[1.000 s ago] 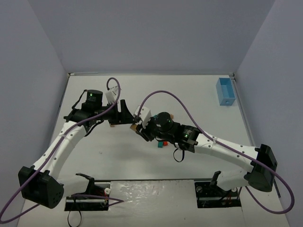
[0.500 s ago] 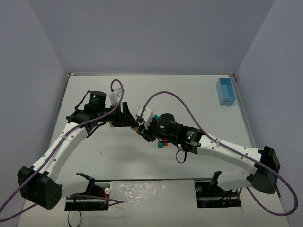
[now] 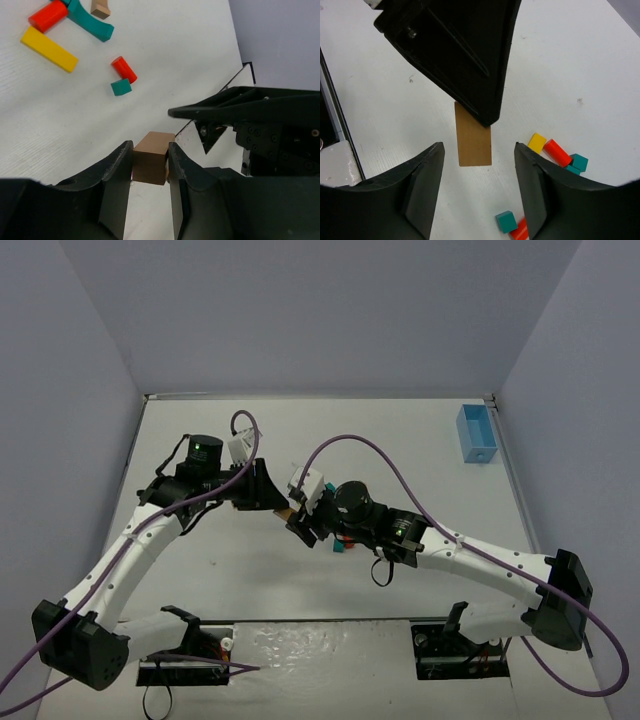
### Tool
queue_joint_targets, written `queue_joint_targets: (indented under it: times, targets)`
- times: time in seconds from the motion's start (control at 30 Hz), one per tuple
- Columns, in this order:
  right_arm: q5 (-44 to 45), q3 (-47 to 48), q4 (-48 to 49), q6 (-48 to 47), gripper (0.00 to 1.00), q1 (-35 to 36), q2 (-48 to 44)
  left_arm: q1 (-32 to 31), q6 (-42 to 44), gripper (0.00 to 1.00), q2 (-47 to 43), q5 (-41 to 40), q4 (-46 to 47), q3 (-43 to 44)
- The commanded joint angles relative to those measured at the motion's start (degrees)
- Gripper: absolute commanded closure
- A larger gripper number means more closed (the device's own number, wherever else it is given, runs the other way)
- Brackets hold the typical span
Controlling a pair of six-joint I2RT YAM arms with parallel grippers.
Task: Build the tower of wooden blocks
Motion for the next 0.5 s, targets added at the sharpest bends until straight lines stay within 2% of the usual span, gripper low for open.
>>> queue_joint_targets:
  times: [0.0,0.03,0.07,0.23,0.47]
  targets:
    - [2.0,-0.4,4.5,0.6,0.33,-1.3,-1.4,-0.2,3.8,1.00,-1.6,-9.2,-4.2,2.8]
    - [2.0,-0.5,4.6,0.6,0.31,-1.4,-1.4,-0.2,4.8,1.00,-1.3,-9.9,-5.9,3.1]
    - [2.8,-1.3,4.5,1.0,0.28,-2.0,-1.5,0.0,6.2,1.00,-1.1,-16.0,-8.4,4.1]
    - [4.9,-4.5,4.5,3.5,0.24,-6.2,-3.6,1.3,10.1,1.00,0.0,-32.7,-15.4,8.0]
    - [9.2,-9.6,4.2,6.3,0.24,-12.5,-6.4,9.7,17.1,1.00,4.8,-40.3,-16.6,10.6]
